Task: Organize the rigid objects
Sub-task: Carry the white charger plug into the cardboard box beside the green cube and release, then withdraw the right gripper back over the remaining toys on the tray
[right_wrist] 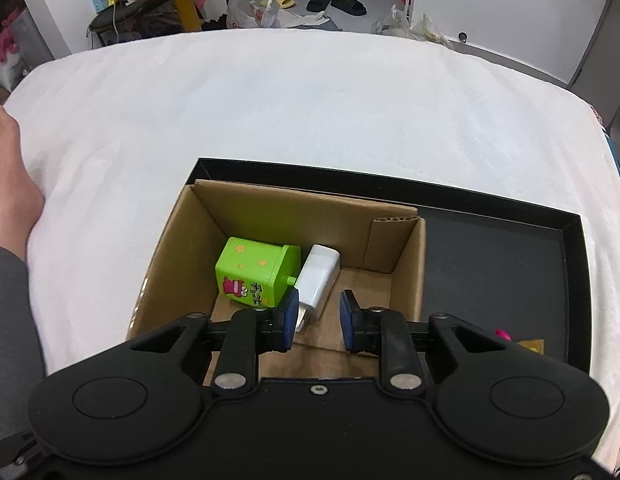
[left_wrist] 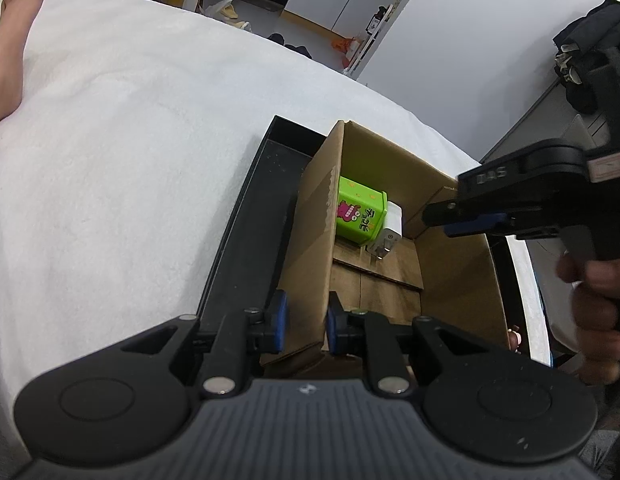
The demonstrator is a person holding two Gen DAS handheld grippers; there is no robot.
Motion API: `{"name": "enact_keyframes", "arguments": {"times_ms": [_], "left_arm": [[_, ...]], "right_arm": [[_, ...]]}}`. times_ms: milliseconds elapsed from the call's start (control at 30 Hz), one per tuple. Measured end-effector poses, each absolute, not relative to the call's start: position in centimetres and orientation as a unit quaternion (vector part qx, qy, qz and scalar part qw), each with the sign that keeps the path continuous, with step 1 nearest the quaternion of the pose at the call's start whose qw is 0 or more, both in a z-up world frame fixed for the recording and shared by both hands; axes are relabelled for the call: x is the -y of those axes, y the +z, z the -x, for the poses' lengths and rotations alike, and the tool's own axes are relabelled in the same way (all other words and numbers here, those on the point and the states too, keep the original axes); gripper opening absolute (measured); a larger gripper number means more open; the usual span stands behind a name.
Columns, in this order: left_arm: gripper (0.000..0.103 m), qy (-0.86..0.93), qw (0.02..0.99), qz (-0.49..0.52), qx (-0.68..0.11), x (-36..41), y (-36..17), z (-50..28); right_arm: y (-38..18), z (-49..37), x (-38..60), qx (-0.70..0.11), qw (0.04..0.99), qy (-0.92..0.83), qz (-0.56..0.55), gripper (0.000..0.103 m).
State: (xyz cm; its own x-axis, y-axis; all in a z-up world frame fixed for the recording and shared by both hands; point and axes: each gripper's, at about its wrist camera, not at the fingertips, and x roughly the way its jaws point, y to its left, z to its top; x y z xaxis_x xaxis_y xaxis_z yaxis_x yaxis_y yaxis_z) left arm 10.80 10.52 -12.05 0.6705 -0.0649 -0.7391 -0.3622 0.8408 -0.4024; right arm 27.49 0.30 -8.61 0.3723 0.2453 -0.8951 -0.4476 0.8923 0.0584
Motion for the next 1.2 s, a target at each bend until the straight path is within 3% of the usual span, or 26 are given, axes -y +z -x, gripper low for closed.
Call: {"name": "enact_keyframes", "arguments": {"times_ms": [133,233,400,633,900,1200], "left_arm": [[0.018,0.087,0.875,0.264,-0.396,-10.4,-12.0,-10.8],[0.018,0.088,0.876,0.262,-0.396,-10.3,-11.9,-10.8],[0.018,0.089,0.876,0.261,-0.396,-10.2,-11.9,-10.9],[0.018,0.090,0.877,0.257,-0.396,-10.1,-11.9,-10.9],[0.018,0.093,0.877,0.253,-0.397,-10.0,-11.9,-10.9],[0.018,0.098,0.877,0.250,-0.399,-9.9,-12.0,-11.1]], "right_arm": [[-7.5,-27.1,0.8,-0.522,0.821,0.218,0.081,0.030],[-6.6,-26.8,1.9,-0.521,0.822,0.220,0.065,0.048],[-4.7,-26.1,3.6,-0.499,0.836,0.219,0.068,0.067],[-3.6,-25.5,6.7,-0.485,0.850,0.189,0.076,0.078],[-3.7,-25.2,10.1,-0.493,0.853,0.166,0.055,0.078],[-3.5,-25.0,12.6,-0.500,0.850,0.163,0.012,0.091]]}}
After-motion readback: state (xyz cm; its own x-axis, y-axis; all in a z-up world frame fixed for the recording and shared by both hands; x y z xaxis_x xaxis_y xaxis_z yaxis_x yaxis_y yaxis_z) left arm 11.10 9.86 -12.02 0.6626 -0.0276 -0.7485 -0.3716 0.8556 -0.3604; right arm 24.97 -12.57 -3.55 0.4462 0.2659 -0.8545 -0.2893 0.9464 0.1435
